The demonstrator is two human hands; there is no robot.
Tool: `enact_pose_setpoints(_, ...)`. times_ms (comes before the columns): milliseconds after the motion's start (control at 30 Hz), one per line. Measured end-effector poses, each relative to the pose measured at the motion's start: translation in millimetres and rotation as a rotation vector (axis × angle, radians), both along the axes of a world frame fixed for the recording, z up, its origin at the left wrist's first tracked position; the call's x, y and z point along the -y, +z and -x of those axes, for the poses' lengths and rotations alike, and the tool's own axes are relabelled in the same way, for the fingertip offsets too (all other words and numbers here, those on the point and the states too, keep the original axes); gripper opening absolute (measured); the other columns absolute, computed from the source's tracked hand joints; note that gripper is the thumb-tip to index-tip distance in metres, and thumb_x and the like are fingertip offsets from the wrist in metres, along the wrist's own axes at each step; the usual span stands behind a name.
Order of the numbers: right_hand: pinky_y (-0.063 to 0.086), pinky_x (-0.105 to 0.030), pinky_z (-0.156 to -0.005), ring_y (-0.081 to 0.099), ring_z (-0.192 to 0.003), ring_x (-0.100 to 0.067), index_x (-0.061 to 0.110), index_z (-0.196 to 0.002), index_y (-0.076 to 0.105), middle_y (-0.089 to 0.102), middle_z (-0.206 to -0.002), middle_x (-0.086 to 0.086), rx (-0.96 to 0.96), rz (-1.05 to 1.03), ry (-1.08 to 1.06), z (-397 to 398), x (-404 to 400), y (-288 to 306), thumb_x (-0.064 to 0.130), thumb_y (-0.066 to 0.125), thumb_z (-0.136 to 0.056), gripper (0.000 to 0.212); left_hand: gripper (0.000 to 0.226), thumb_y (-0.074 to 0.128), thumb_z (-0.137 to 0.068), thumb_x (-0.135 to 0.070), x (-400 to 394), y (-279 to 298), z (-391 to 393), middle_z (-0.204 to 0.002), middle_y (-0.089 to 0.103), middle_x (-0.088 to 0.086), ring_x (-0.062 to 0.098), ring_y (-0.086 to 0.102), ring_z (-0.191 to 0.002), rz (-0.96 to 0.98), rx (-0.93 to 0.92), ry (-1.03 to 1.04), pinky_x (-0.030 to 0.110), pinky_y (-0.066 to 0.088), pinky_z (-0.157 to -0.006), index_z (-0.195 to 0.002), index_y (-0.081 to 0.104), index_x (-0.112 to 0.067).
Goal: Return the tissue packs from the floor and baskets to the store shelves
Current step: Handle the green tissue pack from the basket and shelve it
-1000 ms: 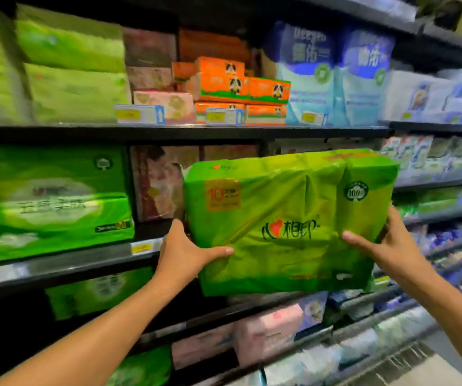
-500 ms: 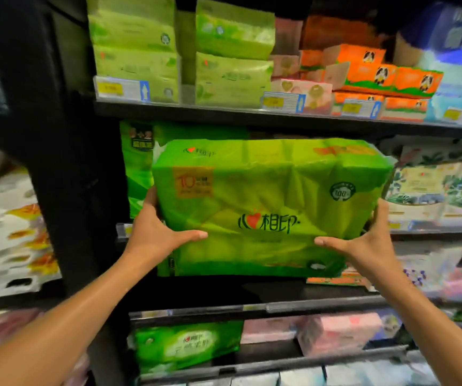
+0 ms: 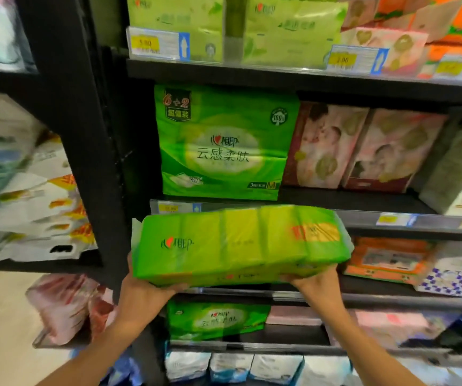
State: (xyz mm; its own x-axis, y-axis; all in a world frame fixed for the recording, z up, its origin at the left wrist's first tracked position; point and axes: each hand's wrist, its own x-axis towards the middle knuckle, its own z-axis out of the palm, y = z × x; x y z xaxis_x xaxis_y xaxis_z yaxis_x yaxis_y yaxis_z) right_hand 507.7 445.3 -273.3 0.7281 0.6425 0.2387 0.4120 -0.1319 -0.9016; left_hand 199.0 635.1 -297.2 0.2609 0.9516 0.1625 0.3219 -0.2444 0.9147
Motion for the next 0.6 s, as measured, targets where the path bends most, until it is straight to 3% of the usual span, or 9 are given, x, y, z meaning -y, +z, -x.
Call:
enact_pose_setpoints(33, 0.055, -0.039, -0.092, 0.065, -0.107, -0.014, 0.033, -0.117, 0.056, 0.07, -0.11, 0.006, -0.004, 0.014, 0.002, -2, -4, -16, 0.064, 0.092, -0.039, 0.091, 0.13, 0.072, -0.031, -0.094, -2, -13, -5, -0.116, 0.071, 0.006, 0.007, 0.067, -0.104, 0.022, 0.034, 0.026, -0.002, 0.042, -0.085, -0.125, 0.062, -0.005)
enact_pose_setpoints(100, 0.055, -0.046, -0.091, 0.066, -0.105, -0.022, 0.037, -0.108, 0.059, 0.072, -0.107, 0.001, -0.006, 0.019, -0.075, 0, -14, -34, 0.038, 0.098, -0.051, 0.069, 0.114, 0.083, -0.026, -0.083, 4, -15, -19, -0.118, 0.066, 0.001, -0.019, 0.063, -0.088, 0.192, 0.135, -0.008, -0.007, 0.039, -0.076, -0.115, 0.062, -0.016)
enact_pose_setpoints(167, 0.054, -0.044, -0.089, 0.064, -0.1, -0.024, 0.029, -0.104, 0.06, 0.07, -0.098, 0.002, -0.088, 0.017, -0.115, -3, -23, -53, 0.007, 0.094, -0.061, 0.059, 0.069, 0.1, -0.045, -0.034, 4, -17, -39, -0.121, 0.06, 0.003, -0.033, 0.051, -0.065, 0.223, 0.172, -0.079, -0.006, 0.039, -0.062, -0.098, 0.057, -0.023)
enact_pose_setpoints(267, 0.051, -0.041, -0.087, 0.063, -0.1, -0.027, 0.026, -0.102, 0.061, 0.066, -0.097, 0.006, -0.165, 0.045, -0.142, -16, -36, -78, -0.005, 0.089, -0.065, 0.056, 0.047, 0.079, -0.078, 0.005, -9, -19, -63, -0.123, 0.059, 0.008, -0.035, 0.044, -0.054, 0.325, 0.069, -0.088, -0.005, 0.039, -0.06, -0.082, 0.047, -0.03)
enact_pose_setpoints(333, 0.046, -0.034, -0.087, 0.061, -0.099, -0.026, 0.021, -0.109, 0.059, 0.065, -0.099, 0.0, -0.191, 0.062, -0.144, -22, -43, -96, -0.004, 0.088, -0.066, 0.058, 0.048, 0.079, -0.078, 0.007, -31, -51, -69, -0.106, 0.07, -0.007, -0.027, 0.055, -0.062, 0.383, 0.024, -0.047, 0.007, 0.05, -0.076, -0.086, 0.049, -0.03)
enact_pose_setpoints(400, 0.044, -0.03, -0.086, 0.062, -0.098, -0.023, 0.02, -0.111, 0.059, 0.066, -0.1, -0.001, -0.204, 0.082, -0.145, -26, -49, -109, 0.0, 0.089, -0.067, 0.056, 0.059, 0.094, -0.055, 0.002, -41, -69, -69, -0.078, 0.072, -0.028, 0.005, 0.067, -0.096, 0.38, 0.088, 0.015, 0.041, 0.052, -0.1, -0.093, 0.058, -0.025)
enact_pose_setpoints(467, 0.048, -0.03, -0.084, 0.065, -0.097, -0.023, 0.017, -0.106, 0.064, 0.07, -0.096, 0.002, -0.25, 0.136, -0.129, -29, -57, -114, 0.006, 0.091, -0.065, 0.051, 0.063, 0.099, -0.044, -0.013, -47, -75, -73, -0.08, 0.074, -0.018, 0.025, 0.063, -0.109, 0.44, 0.15, 0.022, 0.036, 0.058, -0.084, -0.099, 0.069, -0.009)
enact_pose_setpoints(533, 0.05, -0.031, -0.087, 0.065, -0.095, -0.017, 0.014, -0.109, 0.062, 0.069, -0.09, 0.009, -0.29, 0.155, -0.11, -35, -68, -111, 0.007, 0.093, -0.062, 0.057, 0.074, 0.105, -0.033, -0.015, -57, -78, -77, -0.097, 0.076, 0.01, 0.018, 0.072, -0.087, 0.52, 0.193, -0.028, 0.028, 0.061, -0.064, -0.097, 0.074, 0.003)
enact_pose_setpoints(600, 0.047, -0.029, -0.091, 0.063, -0.098, -0.015, 0.01, -0.128, 0.049, 0.066, -0.096, 0.008, -0.284, 0.169, -0.105, -43, -79, -109, 0.012, 0.095, -0.059, 0.083, 0.104, 0.104, -0.016, -0.041, -77, -86, -78, -0.093, 0.077, 0.018, 0.01, 0.075, -0.073, 0.459, 0.169, -0.064, 0.047, 0.062, -0.077, -0.101, 0.069, 0.008)
